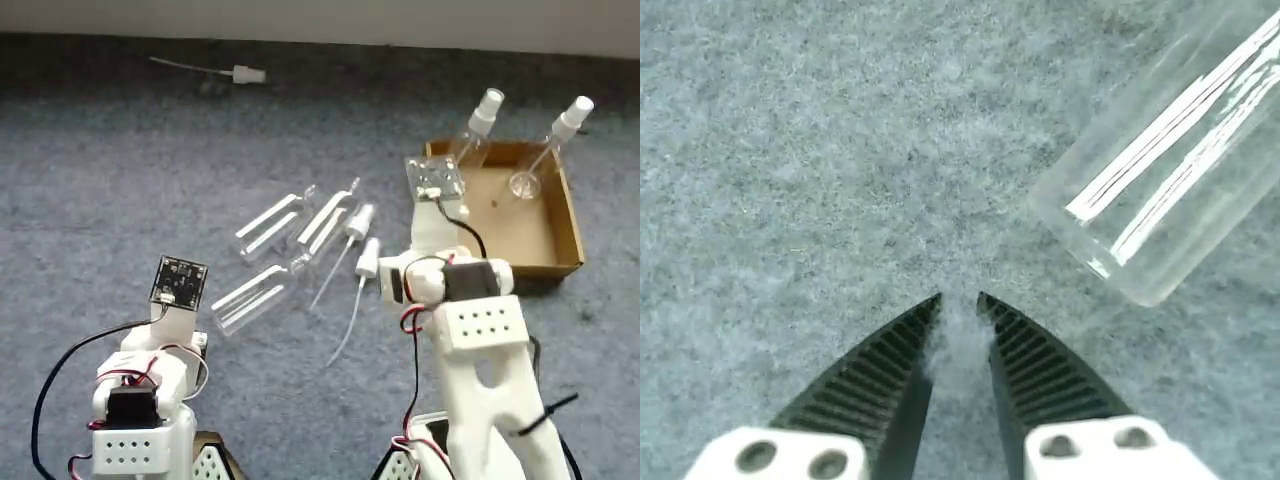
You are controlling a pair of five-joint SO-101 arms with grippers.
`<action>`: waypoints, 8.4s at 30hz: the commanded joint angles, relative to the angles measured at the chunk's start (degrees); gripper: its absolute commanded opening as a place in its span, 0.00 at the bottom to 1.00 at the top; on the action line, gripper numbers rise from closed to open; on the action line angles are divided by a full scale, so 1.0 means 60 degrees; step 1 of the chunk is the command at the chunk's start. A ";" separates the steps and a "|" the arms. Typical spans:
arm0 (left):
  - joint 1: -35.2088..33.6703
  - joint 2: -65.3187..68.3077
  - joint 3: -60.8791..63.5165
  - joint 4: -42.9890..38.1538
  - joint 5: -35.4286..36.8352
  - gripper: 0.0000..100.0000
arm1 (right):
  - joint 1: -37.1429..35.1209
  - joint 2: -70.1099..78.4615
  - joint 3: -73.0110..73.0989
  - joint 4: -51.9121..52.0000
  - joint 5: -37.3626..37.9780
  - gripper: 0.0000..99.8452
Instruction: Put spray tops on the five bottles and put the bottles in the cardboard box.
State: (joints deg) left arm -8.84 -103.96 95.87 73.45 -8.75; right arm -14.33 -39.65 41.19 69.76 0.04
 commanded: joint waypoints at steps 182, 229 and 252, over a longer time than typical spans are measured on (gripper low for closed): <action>-0.5927 0.0037 0.0198 0.0352 0.2476 0.01 | -1.0864 -0.1209 0.4300 0.0491 0.1436 0.11; -0.5927 0.0037 0.0198 0.0425 0.2476 0.01 | -0.1766 -0.1209 0.2161 -0.1121 0.2227 0.01; -0.5927 0.0037 0.0198 0.0425 0.2476 0.01 | 0.1004 -0.1121 0.3729 -0.2308 0.1201 0.01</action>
State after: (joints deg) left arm -43.74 -103.96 95.87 75.65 5.49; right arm -9.14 -45.71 61.93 61.93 7.43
